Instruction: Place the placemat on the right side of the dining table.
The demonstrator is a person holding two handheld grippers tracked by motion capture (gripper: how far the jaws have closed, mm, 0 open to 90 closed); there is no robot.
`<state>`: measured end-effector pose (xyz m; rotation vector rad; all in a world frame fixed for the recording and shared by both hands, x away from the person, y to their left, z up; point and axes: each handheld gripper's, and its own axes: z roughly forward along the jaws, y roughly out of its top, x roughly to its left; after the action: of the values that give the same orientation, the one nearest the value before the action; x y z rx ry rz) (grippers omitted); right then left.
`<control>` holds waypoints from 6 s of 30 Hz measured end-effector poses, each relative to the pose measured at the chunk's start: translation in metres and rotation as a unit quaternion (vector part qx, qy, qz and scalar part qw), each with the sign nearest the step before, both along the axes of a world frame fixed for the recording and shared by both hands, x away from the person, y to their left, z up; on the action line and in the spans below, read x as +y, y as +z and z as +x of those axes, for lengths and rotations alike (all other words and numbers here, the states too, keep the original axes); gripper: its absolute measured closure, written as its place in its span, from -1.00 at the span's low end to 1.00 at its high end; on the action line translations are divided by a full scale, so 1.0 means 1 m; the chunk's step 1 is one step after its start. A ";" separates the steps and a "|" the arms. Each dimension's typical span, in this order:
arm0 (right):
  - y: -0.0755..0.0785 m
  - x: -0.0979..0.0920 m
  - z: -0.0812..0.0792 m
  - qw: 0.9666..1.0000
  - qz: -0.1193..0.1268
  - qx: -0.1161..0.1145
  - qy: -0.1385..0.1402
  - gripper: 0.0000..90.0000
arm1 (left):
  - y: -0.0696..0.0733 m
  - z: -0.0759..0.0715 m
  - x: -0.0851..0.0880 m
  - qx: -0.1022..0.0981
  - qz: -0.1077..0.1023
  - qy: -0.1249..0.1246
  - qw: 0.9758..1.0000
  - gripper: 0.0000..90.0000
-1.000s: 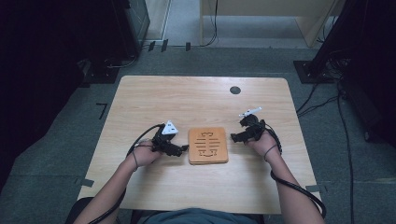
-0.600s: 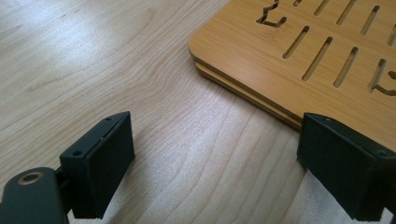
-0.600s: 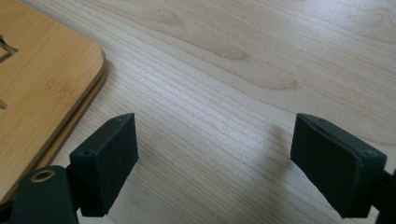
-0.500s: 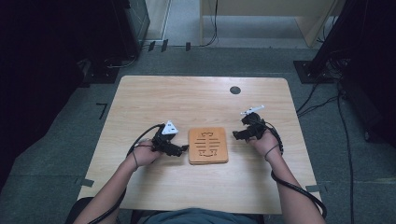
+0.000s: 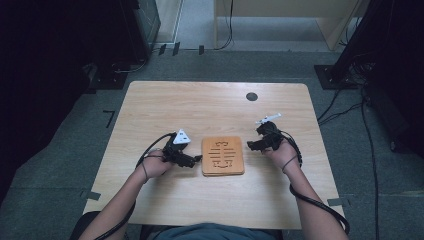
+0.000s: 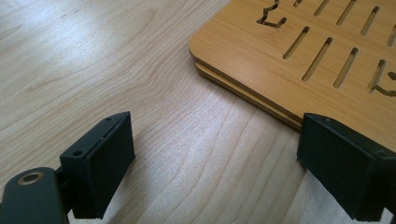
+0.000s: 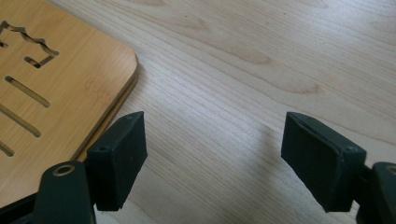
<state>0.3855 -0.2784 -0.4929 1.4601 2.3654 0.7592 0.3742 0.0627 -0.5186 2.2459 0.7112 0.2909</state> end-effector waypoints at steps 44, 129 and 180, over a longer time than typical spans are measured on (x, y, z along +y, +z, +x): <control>-0.003 0.022 -0.002 0.999 0.001 0.011 0.040 -0.50 | 0.002 0.002 0.005 0.003 0.007 0.022 1.000 -0.72; -0.003 0.059 0.002 0.997 0.006 0.007 0.080 -0.57 | 0.010 -0.004 0.019 0.002 -0.016 0.043 0.999 -0.72; 0.012 0.083 -0.013 0.991 0.027 -0.029 0.125 -0.50 | 0.005 -0.003 0.023 0.018 -0.011 0.055 0.998 -0.72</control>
<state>0.3721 -0.1958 -0.4806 1.1571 2.5305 0.9166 0.3708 0.0858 -0.5135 2.1999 0.8551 0.2956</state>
